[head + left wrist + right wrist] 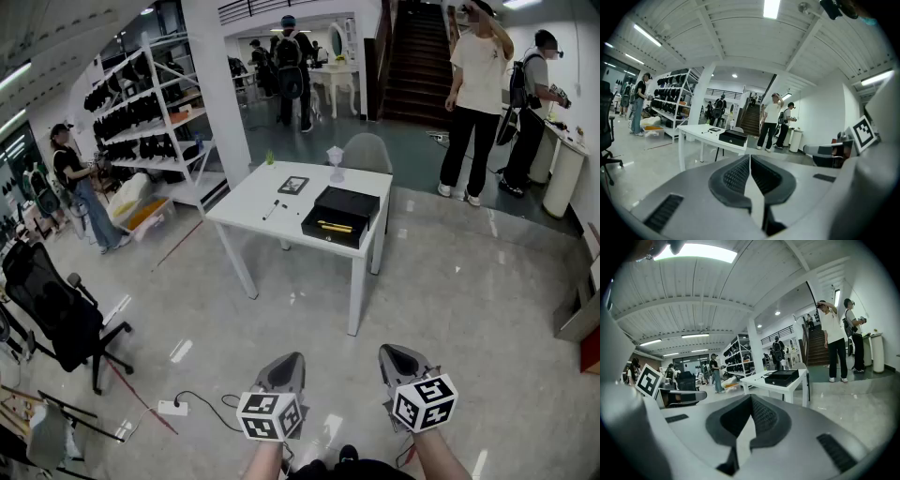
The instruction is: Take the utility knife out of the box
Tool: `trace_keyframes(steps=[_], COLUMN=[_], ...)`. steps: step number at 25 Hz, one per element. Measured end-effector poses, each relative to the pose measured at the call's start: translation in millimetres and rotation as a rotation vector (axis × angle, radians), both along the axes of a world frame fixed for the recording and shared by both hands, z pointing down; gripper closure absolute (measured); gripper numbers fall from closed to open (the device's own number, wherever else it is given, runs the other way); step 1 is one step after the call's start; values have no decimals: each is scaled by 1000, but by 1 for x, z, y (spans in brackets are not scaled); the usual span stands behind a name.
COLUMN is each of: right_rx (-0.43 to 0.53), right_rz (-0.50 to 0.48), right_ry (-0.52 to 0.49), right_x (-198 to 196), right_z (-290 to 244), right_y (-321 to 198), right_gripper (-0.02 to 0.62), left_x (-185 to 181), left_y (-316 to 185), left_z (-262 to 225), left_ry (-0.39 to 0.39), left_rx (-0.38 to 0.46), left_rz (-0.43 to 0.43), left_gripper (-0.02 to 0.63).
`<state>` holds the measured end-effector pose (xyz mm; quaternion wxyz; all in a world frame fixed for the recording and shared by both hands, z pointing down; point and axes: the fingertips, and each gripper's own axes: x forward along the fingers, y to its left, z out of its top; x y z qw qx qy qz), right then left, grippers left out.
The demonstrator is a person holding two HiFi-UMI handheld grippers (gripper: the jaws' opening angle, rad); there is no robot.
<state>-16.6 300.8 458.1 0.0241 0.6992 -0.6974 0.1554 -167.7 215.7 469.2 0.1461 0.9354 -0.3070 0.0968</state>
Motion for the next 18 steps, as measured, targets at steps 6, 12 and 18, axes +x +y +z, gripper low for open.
trace_keyframes(steps=[6, 12, 18], right_rx=[2, 22, 49], right_rz=[-16, -34, -43], right_ry=[-5, -27, -51], right_x=[7, 14, 26], right_z=[-1, 2, -1], right_y=[1, 0, -4], right_gripper=[595, 595, 592], left_x=[11, 20, 28], left_y=[3, 3, 0], left_z=[-2, 4, 4], left_ry=[4, -8, -16], left_rx=[-7, -10, -5], left_rz=[-2, -12, -24], left_gripper=[586, 586, 586])
